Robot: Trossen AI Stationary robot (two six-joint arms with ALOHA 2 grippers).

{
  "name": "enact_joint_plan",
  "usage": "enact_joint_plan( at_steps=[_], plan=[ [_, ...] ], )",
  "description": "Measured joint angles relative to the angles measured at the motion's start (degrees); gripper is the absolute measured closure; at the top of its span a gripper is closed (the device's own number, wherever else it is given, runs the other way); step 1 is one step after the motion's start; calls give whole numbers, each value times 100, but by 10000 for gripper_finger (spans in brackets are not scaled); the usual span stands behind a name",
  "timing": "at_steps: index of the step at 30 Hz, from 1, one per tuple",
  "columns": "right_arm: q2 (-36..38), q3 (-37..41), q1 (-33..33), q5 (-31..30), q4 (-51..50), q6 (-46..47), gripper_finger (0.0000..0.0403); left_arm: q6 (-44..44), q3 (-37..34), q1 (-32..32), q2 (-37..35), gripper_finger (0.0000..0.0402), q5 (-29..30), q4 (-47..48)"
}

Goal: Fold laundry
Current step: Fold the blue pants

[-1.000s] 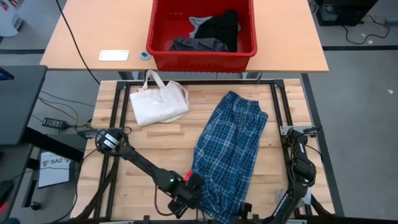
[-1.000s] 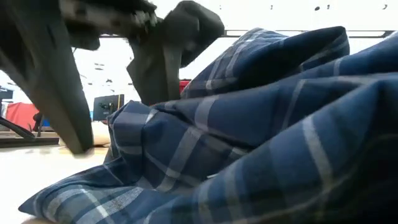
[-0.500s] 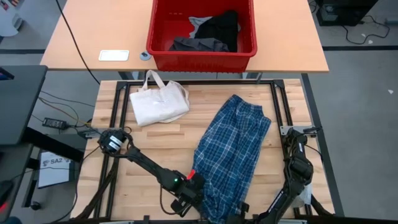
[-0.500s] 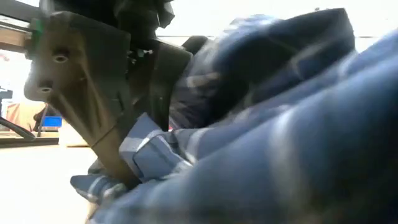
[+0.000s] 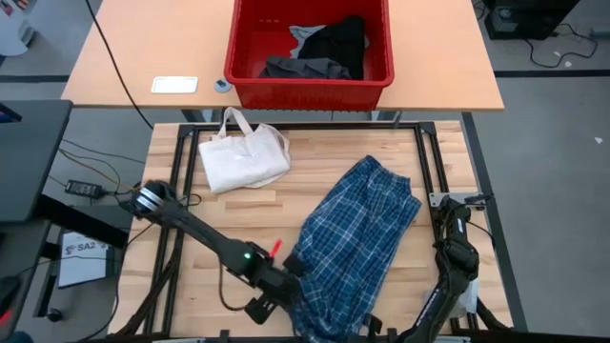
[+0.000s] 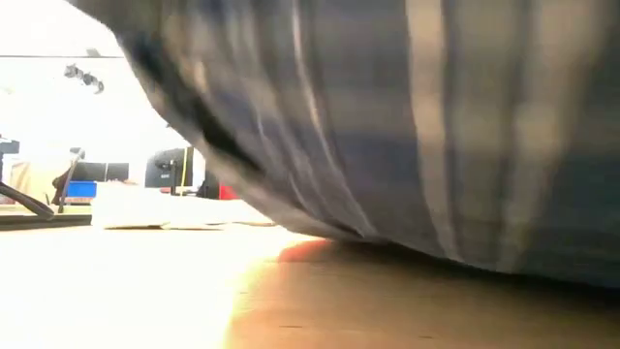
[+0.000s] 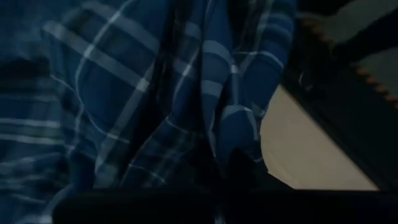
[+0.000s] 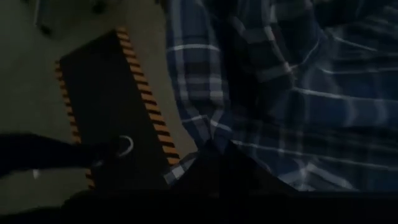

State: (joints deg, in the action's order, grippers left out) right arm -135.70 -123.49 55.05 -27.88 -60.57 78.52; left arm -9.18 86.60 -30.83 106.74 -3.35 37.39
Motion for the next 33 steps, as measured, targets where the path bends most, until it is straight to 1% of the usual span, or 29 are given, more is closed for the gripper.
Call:
enact_joint_plan(
  at_steps=[6,10,12,16,22,27,33],
  plan=[
    [0,-787,-44,-466,-984,709,398,-55,9,376,-374,397,-5,4],
    [25,-1159,-136,-535,-1897,1292,398,-33,208,720,-413,397,-38,478],
    [166,-1040,-170,-551,-2137,1681,398,-60,348,917,-415,397,-62,696],
    [381,-1006,-239,-477,-2940,2472,398,-237,743,1355,-418,397,-89,1141],
    [803,-512,-544,-182,-2939,2781,398,-547,873,2041,-424,397,-395,1197],
    [1236,-171,-748,-403,-2944,3307,398,-651,873,2476,-422,397,-532,1423],
    [1901,427,-1102,-396,-2943,3883,398,-900,873,2797,-422,396,-553,1358]
  ],
)
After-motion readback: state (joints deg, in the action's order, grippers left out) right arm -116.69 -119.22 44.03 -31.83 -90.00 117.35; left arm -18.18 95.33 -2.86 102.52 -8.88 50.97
